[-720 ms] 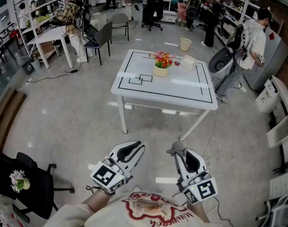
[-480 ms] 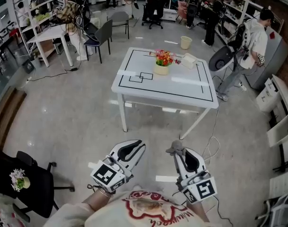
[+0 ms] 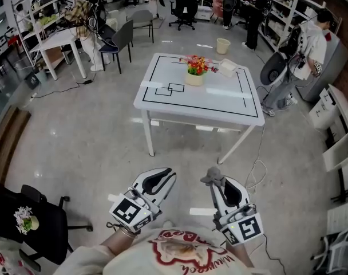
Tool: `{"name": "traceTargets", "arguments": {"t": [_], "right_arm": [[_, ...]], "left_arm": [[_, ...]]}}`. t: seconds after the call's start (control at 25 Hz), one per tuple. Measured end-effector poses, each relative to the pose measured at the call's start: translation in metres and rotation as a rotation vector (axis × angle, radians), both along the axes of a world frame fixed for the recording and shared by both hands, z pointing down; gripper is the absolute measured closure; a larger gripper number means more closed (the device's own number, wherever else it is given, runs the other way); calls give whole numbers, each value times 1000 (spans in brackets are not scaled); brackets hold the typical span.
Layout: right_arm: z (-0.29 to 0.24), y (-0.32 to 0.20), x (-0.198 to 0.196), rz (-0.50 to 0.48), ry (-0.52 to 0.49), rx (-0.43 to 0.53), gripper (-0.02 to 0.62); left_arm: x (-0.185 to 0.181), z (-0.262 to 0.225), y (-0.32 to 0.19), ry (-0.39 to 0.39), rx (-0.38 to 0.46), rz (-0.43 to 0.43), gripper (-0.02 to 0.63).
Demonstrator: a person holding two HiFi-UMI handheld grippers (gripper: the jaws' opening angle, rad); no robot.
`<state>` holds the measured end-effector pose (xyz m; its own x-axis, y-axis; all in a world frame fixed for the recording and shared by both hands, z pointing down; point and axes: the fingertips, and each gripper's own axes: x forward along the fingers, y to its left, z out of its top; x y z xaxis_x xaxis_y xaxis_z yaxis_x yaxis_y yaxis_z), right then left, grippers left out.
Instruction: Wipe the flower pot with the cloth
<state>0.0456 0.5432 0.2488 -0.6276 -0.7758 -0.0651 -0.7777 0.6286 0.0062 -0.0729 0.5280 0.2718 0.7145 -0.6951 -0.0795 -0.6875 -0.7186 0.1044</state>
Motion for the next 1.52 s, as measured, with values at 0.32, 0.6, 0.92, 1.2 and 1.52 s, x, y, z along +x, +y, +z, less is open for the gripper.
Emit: {"name": "traceTargets", "arguments": {"t": [0.32, 0.6, 0.92, 1.2, 1.52], "right_arm": [[12, -2, 8, 15, -8, -41, 511], [16, -35, 8, -6, -14, -44, 512], [13, -117, 14, -15, -40, -16, 512], [6, -218, 29, -33, -43, -9, 512], [-12, -330, 50, -78, -41, 38, 512]], "left_arm": [[7, 12, -7, 14, -33, 16, 543], [3, 11, -38, 8, -32, -13, 543], [8, 8, -119, 4, -12, -33, 543], [25, 2, -215, -1, -1, -42, 543], [47, -14, -321, 10, 38, -85, 543]]}}
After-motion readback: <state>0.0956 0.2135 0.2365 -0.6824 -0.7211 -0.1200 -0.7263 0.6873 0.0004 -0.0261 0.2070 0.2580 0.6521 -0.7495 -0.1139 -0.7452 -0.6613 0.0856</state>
